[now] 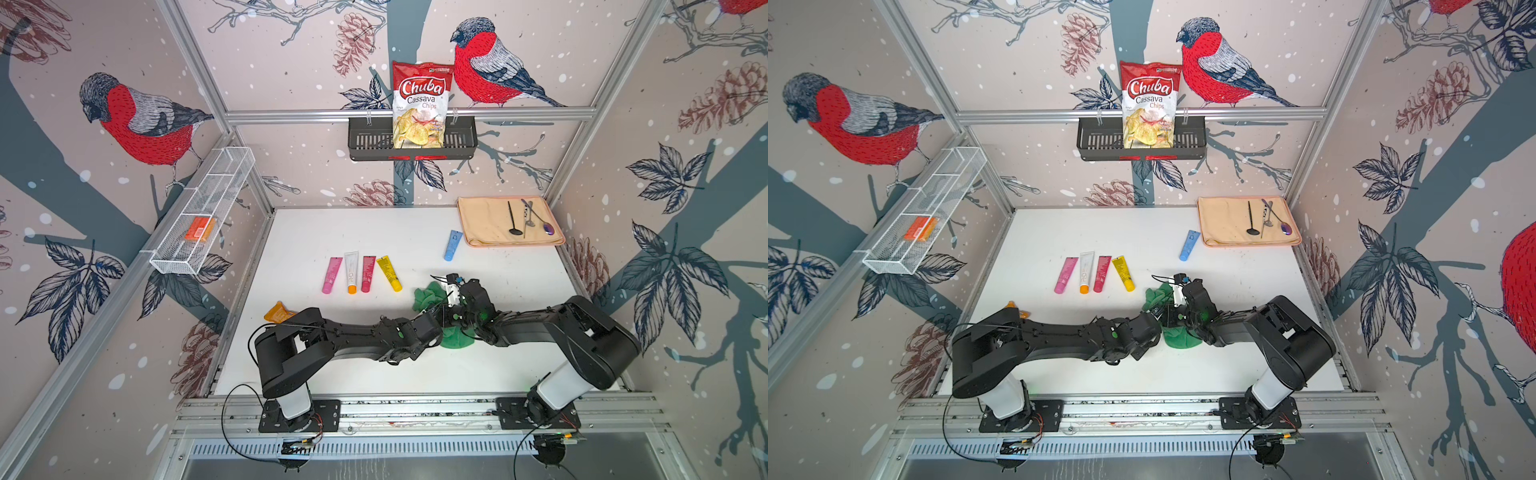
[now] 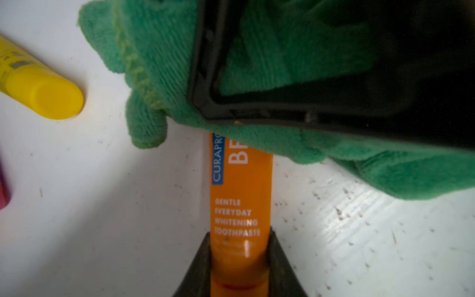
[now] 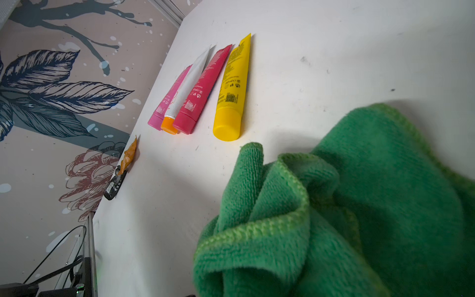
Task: Wipe the surface of the toothpaste tube
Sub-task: Wipe the dirt from the toothpaste tube.
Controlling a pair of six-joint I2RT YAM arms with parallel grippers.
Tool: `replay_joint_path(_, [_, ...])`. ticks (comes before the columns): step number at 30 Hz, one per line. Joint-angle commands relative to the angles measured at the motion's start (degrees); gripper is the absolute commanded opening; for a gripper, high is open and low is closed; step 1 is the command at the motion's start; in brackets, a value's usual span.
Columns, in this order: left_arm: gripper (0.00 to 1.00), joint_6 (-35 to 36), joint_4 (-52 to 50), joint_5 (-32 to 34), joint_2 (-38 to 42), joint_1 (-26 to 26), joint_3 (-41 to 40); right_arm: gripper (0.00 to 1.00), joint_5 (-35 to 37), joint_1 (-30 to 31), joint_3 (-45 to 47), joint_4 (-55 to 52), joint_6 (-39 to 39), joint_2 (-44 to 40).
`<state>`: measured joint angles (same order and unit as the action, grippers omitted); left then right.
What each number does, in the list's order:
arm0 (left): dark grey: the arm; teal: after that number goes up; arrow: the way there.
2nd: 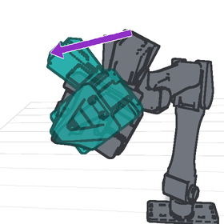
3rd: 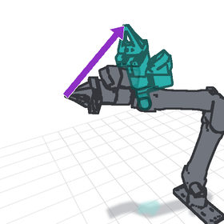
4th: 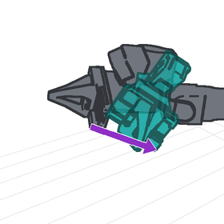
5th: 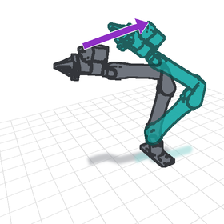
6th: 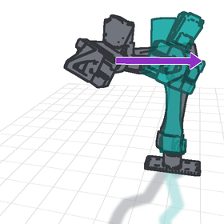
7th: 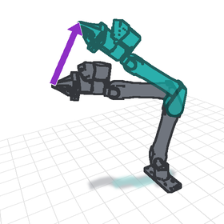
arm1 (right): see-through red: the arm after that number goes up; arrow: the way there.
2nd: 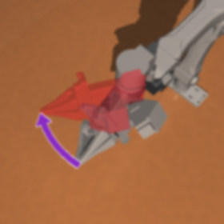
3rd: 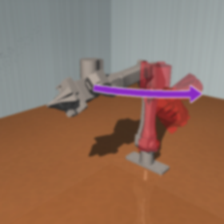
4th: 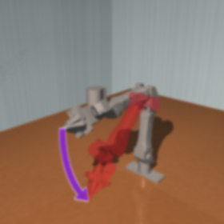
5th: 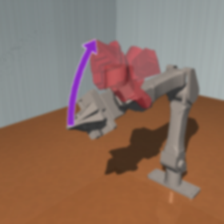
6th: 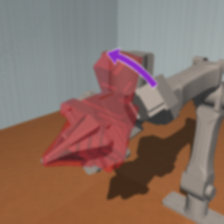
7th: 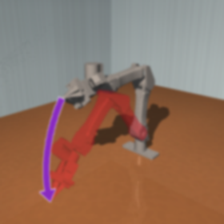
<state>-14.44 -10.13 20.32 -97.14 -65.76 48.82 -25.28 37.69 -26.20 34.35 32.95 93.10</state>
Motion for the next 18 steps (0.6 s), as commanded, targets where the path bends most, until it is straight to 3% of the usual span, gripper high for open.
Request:
replay_joint_path(1, [0.21,1.89,4.62,-0.40,1.18,-0.29,-0.50,0.04,8.55,-1.60,-0.03,-13.52,-1.53,0.87])
replay_joint_path(6, [0.20,1.99,4.79,-0.16,1.66,-0.30,-0.75,0.03,23.26,-2.90,-0.70,-21.18,-2.59,0.17])
replay_joint_path(11, [0.19,2.28,4.49,0.21,1.26,-0.26,-0.52,0.04,28.35,-0.43,-2.60,-23.50,-2.51,1.42])
replay_joint_path(15, [0.19,2.17,4.76,0.36,1.61,-0.25,-0.74,0.03,24.00,0.61,-1.52,-22.04,-2.12,-2.25])
replay_joint_path(18, [0.19,2.21,4.68,0.61,1.35,-0.29,-0.59,0.04,11.69,1.27,0.20,-16.94,-0.65,-5.60])
